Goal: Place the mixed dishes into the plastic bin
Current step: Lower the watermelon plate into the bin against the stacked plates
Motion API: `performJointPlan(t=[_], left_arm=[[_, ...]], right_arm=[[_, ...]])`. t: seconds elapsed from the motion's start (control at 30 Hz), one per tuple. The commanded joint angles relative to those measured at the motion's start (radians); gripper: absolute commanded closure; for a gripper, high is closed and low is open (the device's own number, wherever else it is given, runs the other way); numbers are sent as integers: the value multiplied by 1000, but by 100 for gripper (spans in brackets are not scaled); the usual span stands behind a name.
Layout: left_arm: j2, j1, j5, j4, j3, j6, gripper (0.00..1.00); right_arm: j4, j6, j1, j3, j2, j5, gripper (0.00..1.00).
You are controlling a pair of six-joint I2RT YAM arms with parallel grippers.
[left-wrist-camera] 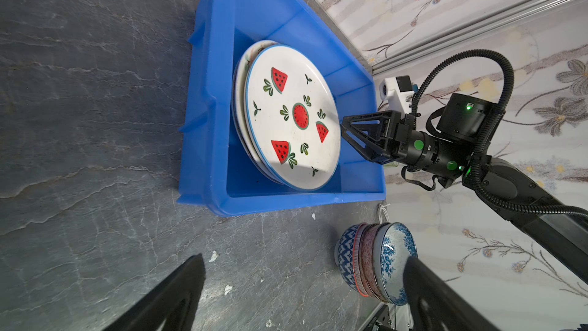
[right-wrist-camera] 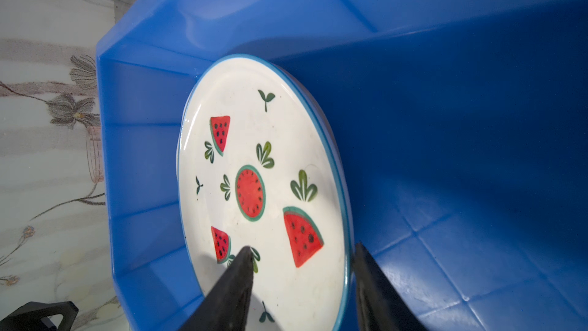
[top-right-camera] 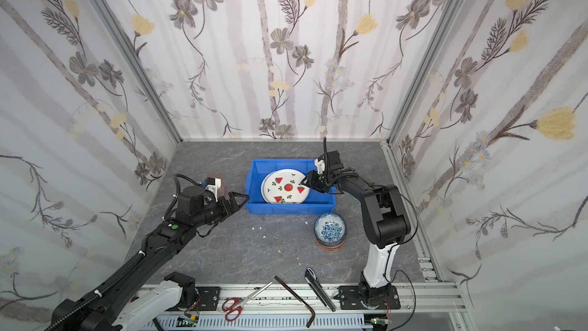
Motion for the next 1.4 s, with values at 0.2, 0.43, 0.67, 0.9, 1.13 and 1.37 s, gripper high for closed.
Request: performJointPlan(t=[0.2,0.43,0.67,0.9,1.13,1.37], left_arm=[[5,1,-8,12,-1,8,0],[5,1,-8,12,1,11,0],[11,1,-9,12,2,14,0],[14,1,-11,12,3,19,0],[9,2,-11,12,-3,19,0],[4,1,-13,12,-8,16,0]], right_arm=[[25,-9,20,26,24,1,49],[34,-3,26,36,38,-6,49],[38,-5,26,47,36,-14,49],[32,-9,26,54,25,3,48],[13,-21,25,67,32,13,48],[6,-27,26,71,39,12,47]])
